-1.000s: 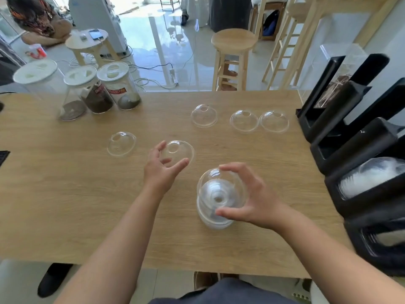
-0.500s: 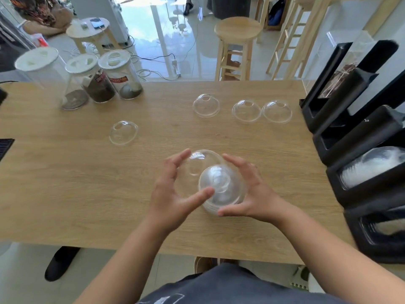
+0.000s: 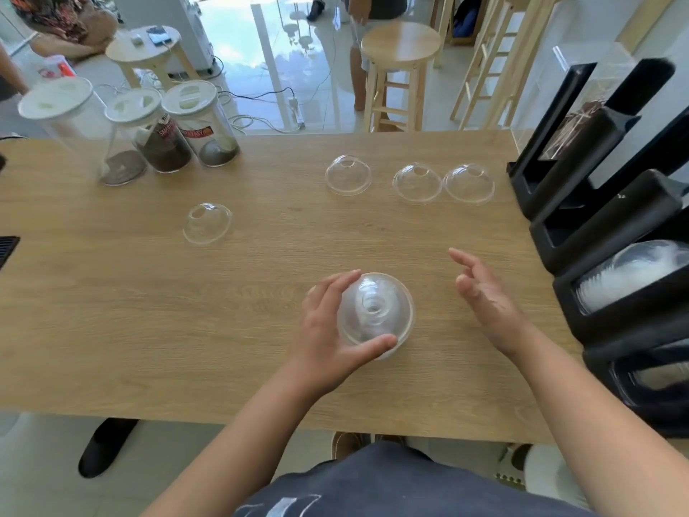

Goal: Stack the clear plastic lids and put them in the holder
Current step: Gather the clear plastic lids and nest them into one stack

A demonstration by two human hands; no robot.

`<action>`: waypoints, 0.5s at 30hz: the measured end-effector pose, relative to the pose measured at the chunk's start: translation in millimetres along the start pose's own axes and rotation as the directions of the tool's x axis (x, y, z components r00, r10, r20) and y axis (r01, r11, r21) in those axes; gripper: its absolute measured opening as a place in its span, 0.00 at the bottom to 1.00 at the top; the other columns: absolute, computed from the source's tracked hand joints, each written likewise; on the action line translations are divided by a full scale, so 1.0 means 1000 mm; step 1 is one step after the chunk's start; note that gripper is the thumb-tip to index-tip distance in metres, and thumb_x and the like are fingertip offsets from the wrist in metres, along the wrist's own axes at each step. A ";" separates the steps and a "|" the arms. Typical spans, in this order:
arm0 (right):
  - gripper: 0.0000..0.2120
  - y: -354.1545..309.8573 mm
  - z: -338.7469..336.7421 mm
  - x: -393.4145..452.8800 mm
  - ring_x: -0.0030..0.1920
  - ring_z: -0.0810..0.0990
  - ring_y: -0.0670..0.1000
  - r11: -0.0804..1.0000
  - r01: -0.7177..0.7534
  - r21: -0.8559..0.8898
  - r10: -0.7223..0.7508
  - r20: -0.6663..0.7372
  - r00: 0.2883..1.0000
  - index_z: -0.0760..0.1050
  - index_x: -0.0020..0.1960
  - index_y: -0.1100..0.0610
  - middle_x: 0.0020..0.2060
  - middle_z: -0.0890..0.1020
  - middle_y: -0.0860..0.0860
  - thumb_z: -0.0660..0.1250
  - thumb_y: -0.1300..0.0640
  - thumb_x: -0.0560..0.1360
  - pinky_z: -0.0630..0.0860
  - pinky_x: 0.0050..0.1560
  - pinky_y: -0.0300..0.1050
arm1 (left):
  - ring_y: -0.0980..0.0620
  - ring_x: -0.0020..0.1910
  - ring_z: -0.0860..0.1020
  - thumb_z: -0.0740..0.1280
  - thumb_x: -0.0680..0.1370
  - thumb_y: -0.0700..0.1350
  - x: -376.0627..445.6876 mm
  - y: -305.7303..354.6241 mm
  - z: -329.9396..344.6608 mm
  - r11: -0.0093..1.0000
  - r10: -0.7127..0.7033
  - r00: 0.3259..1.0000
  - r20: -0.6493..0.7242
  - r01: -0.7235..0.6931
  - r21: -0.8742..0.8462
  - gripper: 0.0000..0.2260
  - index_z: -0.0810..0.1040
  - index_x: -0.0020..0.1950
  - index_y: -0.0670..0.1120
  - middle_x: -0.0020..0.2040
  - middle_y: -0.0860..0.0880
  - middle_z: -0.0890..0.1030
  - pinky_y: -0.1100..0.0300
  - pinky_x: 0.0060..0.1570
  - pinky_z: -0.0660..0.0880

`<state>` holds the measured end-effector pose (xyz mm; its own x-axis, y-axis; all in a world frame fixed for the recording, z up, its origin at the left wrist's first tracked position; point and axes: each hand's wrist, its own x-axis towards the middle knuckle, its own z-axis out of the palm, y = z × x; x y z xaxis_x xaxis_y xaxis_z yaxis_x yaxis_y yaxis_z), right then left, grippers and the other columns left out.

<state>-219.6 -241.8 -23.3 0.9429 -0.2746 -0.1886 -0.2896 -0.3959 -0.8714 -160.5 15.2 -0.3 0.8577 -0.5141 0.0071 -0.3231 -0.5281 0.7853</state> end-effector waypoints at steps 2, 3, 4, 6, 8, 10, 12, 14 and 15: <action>0.30 0.002 -0.006 0.014 0.72 0.60 0.48 1.000 -0.005 -0.007 0.004 -0.087 0.996 0.62 0.70 0.36 0.68 0.66 0.39 0.51 0.26 0.71 0.58 0.73 0.61 | 0.57 0.74 0.60 0.70 0.64 0.71 0.001 0.000 -0.009 1.000 0.019 1.000 0.006 -0.019 -0.004 0.43 0.59 0.76 0.59 0.71 0.63 0.63 0.56 0.71 0.59; 0.28 0.002 -0.010 0.023 0.72 0.61 0.49 0.999 -0.009 -0.040 0.004 -0.130 0.992 0.63 0.70 0.38 0.67 0.66 0.39 0.52 0.29 0.73 0.59 0.72 0.61 | 0.55 0.75 0.60 0.65 0.67 0.73 0.005 -0.004 -0.017 1.000 0.031 0.999 -0.025 -0.031 -0.006 0.42 0.59 0.76 0.57 0.73 0.60 0.63 0.54 0.71 0.59; 0.26 0.001 -0.015 0.035 0.71 0.62 0.51 0.996 -0.017 -0.087 0.002 -0.171 0.985 0.64 0.70 0.40 0.66 0.66 0.40 0.54 0.32 0.75 0.60 0.71 0.60 | 0.53 0.75 0.61 0.59 0.71 0.73 0.011 -0.010 -0.027 0.999 0.032 0.996 -0.088 -0.032 0.004 0.39 0.60 0.77 0.55 0.75 0.56 0.64 0.52 0.71 0.58; 0.25 0.000 -0.025 0.061 0.72 0.61 0.54 0.975 -0.041 -0.218 -0.012 -0.237 0.972 0.64 0.71 0.45 0.69 0.66 0.46 0.59 0.40 0.76 0.60 0.71 0.58 | 0.50 0.75 0.62 0.54 0.75 0.71 0.031 -0.032 -0.050 0.996 0.000 0.969 -0.249 0.021 0.082 0.36 0.66 0.75 0.50 0.75 0.50 0.66 0.53 0.72 0.56; 0.28 -0.003 -0.032 0.089 0.74 0.57 0.56 0.930 -0.087 -0.356 -0.003 -0.243 0.970 0.62 0.74 0.49 0.74 0.62 0.50 0.62 0.44 0.76 0.56 0.71 0.57 | 0.46 0.76 0.60 0.55 0.75 0.67 0.057 -0.057 -0.077 0.966 -0.091 0.942 -0.324 0.162 0.201 0.32 0.69 0.73 0.48 0.76 0.48 0.65 0.53 0.72 0.52; 0.31 -0.007 -0.037 0.113 0.76 0.53 0.58 0.881 -0.153 -0.447 0.059 -0.217 0.974 0.58 0.76 0.49 0.77 0.56 0.49 0.64 0.45 0.76 0.53 0.73 0.59 | 0.43 0.77 0.55 0.60 0.77 0.62 0.081 -0.084 -0.095 0.888 -0.221 0.929 -0.297 0.317 0.333 0.28 0.68 0.74 0.50 0.78 0.49 0.60 0.48 0.74 0.51; 0.34 -0.004 -0.051 0.126 0.77 0.49 0.60 0.834 -0.242 -0.496 0.148 -0.222 0.964 0.54 0.77 0.49 0.78 0.51 0.48 0.65 0.46 0.76 0.51 0.73 0.61 | 0.41 0.77 0.51 0.64 0.78 0.59 0.101 -0.101 -0.096 0.811 -0.301 0.920 -0.251 0.385 0.441 0.28 0.64 0.76 0.51 0.80 0.50 0.55 0.46 0.75 0.50; 0.37 0.008 -0.068 0.134 0.77 0.48 0.61 0.784 -0.338 -0.521 0.231 -0.260 0.937 0.52 0.78 0.49 0.79 0.48 0.47 0.66 0.47 0.75 0.51 0.74 0.61 | 0.41 0.78 0.49 0.65 0.78 0.59 0.116 -0.113 -0.092 0.736 -0.351 0.910 -0.220 0.413 0.537 0.31 0.60 0.78 0.50 0.81 0.50 0.51 0.49 0.76 0.49; 0.38 0.013 -0.075 0.138 0.77 0.48 0.61 0.761 -0.372 -0.532 0.251 -0.288 0.924 0.51 0.78 0.49 0.79 0.48 0.47 0.66 0.47 0.75 0.52 0.74 0.62 | 0.41 0.78 0.49 0.64 0.78 0.59 0.122 -0.119 -0.092 0.715 -0.373 0.904 -0.209 0.423 0.557 0.33 0.58 0.79 0.50 0.81 0.50 0.49 0.50 0.76 0.48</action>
<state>-105.5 -350.2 -26.5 0.7516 -0.6052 -0.2623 -0.6584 -0.6651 -0.3524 19.5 77.5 -35.4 0.9794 -0.1268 -0.1573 -0.0906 -0.9714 0.2195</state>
